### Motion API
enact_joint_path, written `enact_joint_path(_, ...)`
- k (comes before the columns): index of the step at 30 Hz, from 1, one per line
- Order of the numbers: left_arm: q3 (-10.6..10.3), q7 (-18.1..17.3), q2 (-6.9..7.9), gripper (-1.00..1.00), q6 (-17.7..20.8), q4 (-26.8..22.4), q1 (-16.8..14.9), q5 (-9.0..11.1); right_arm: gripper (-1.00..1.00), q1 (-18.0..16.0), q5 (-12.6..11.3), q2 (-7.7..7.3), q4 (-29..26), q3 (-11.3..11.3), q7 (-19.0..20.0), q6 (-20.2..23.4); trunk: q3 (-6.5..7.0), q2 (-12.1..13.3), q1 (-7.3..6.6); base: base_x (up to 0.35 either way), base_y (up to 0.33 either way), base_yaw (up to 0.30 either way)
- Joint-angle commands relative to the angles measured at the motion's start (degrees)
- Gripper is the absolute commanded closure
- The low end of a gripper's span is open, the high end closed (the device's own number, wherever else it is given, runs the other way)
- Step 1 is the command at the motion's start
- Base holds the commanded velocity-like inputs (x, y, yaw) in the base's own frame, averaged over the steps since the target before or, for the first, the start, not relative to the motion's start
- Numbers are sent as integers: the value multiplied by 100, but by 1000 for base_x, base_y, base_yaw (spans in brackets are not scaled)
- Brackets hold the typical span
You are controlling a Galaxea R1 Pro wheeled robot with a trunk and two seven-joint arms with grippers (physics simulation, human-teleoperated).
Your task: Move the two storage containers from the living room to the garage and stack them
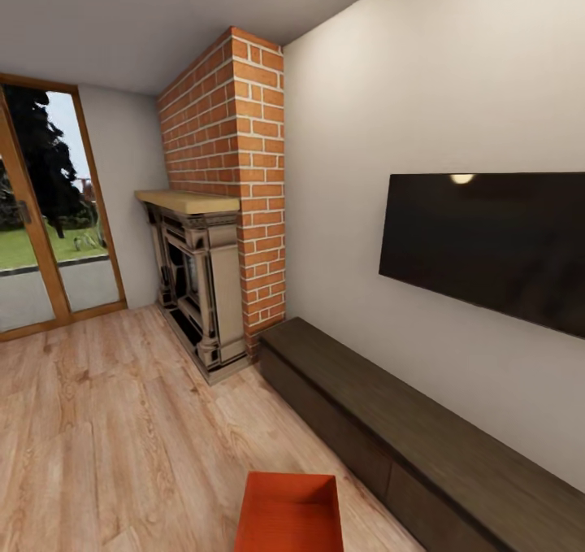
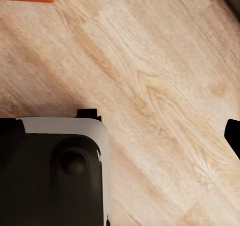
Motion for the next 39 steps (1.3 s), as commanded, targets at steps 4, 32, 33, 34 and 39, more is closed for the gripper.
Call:
enact_joint_path(4,-32,10,-1,-100,-16,3,-4,44,-100,-9,-40,10,17,43,-35,-36,-9,-6,1,84,180,0)
enact_joint_path(32,-39,1,-1,-100,-22,3,-4,53,-100,-8,-42,53,17,47,-65,-31,-9,-6,1,93,14,0)
enact_joint_path(33,-40,1,-1,-100,-20,3,-4,51,-100,-8,-41,51,17,48,-63,-31,-9,-6,1,220,0,0)
enact_joint_path(34,-40,1,-1,-100,-20,3,-4,51,-100,-8,-41,47,17,48,-62,-31,-9,-6,1,218,0,0)
enact_joint_path(39,-37,1,-1,-100,-23,3,-4,52,-100,-5,-41,40,17,49,-60,-37,-9,-6,1,207,0,0)
